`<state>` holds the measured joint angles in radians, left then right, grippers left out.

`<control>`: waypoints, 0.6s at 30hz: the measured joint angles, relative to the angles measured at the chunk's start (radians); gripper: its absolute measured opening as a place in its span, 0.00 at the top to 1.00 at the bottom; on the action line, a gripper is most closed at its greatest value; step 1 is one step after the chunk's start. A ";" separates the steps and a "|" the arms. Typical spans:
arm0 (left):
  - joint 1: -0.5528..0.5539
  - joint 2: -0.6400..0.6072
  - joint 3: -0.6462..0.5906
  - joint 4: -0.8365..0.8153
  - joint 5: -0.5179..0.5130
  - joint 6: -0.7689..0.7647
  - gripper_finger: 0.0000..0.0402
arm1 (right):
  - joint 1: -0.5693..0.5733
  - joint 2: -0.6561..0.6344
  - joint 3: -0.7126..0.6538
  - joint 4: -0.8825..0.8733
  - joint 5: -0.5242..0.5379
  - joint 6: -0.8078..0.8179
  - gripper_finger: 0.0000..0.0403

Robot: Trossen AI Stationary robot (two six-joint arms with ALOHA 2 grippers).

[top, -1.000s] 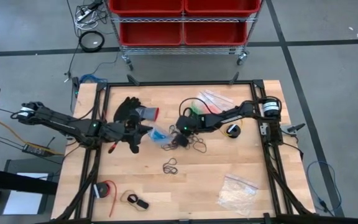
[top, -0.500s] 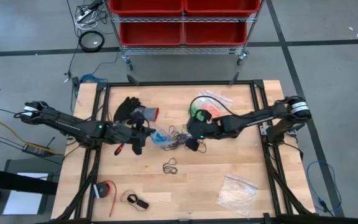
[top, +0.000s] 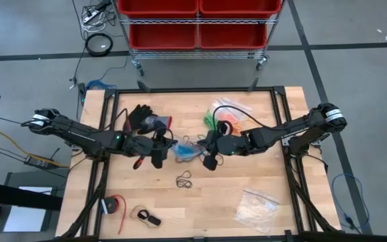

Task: Sort rubber bands
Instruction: Put the blue rubber band into the transparent zip bag

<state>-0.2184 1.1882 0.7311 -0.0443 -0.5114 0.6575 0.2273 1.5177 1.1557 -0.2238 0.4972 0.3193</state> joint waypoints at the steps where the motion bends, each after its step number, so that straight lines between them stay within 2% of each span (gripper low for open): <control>1: 0.000 0.011 0.009 0.003 0.000 0.000 0.97 | 0.002 0.000 0.000 0.006 0.004 -0.004 1.00; 18: -0.007 0.076 0.015 -0.003 0.000 0.000 0.97 | 0.007 0.000 0.000 0.110 0.007 -0.052 1.00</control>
<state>-0.2256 1.2640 0.7460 -0.0471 -0.5114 0.6575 0.2340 1.5181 1.1557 -0.1134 0.5045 0.2668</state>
